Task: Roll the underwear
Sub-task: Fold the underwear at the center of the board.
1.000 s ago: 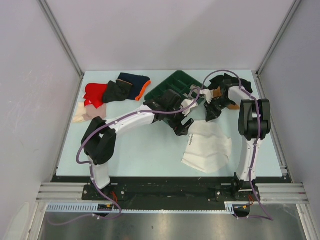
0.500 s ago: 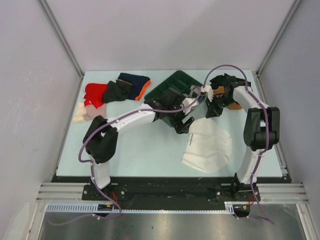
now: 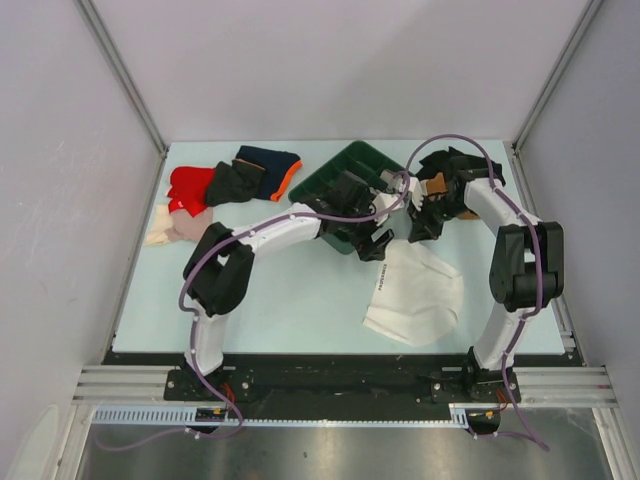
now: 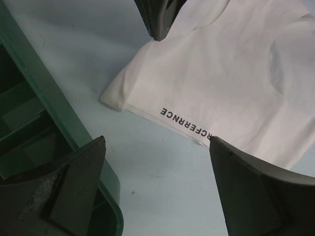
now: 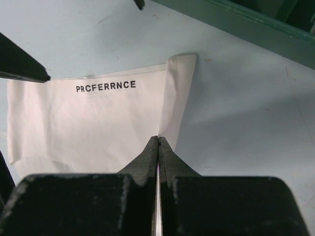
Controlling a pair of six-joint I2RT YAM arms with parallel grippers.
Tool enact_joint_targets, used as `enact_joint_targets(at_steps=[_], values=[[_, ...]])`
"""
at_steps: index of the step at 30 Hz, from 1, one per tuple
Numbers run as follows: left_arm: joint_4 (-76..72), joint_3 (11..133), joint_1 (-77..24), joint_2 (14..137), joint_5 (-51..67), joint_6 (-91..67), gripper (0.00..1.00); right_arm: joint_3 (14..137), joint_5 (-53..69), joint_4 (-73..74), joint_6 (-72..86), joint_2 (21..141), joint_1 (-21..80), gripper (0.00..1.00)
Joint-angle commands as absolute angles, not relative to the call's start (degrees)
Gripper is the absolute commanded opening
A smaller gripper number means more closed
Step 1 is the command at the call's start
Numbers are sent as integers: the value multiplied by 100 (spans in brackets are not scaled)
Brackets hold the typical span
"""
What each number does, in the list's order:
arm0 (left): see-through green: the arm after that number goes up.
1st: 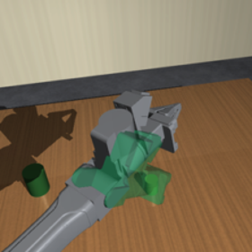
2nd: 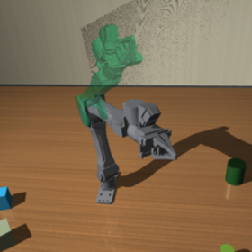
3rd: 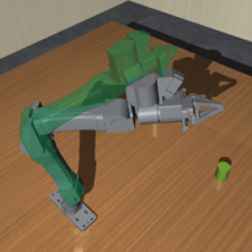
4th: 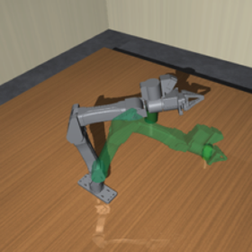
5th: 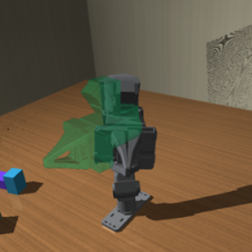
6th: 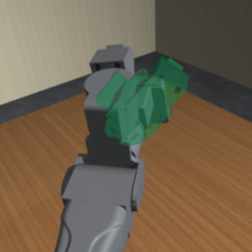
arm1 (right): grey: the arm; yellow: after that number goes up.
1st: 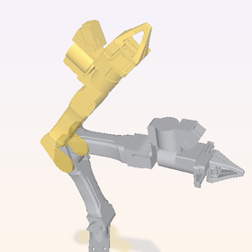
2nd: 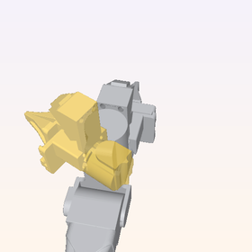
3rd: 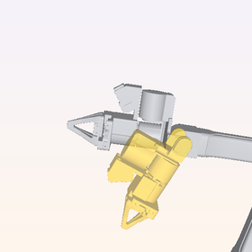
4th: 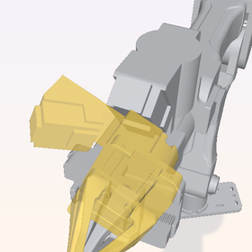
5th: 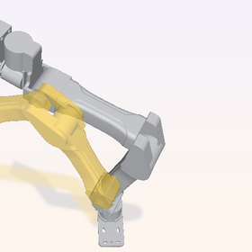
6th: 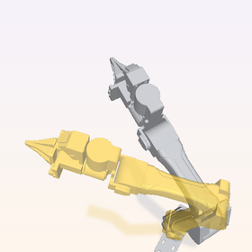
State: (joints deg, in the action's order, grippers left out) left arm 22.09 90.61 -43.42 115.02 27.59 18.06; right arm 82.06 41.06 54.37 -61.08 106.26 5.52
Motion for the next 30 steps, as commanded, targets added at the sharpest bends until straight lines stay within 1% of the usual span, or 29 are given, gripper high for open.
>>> enact_joint_targets(at_steps=[1,6,12,17,18,20,24,30], values=[[1697,9299,-4324,11610,3190,2197,90,8121,4324,5572,-6293,10152,562,0],[1354,9176,-4333,11619,3445,2408,88,7937,4430,5669,-6346,9818,563,0],[616,8579,-4421,11417,3507,2312,88,7814,4561,5730,-6328,9528,554,0],[291,8289,-4596,11391,3270,2198,86,7805,4605,5801,-6293,9466,554,0],[220,8262,-4614,11373,3165,2145,83,7805,4605,5809,-6293,9466,554,0],[28,8087,-4684,11338,3042,1970,82,7805,4632,5801,-6275,9457,545,0],[-719,7691,-4860,11215,2410,1627,78,7805,4693,5818,-6214,9448,554,0],[-1608,7216,-5168,11136,1057,1020,75,7805,4693,5792,-6135,9466,554,0]])
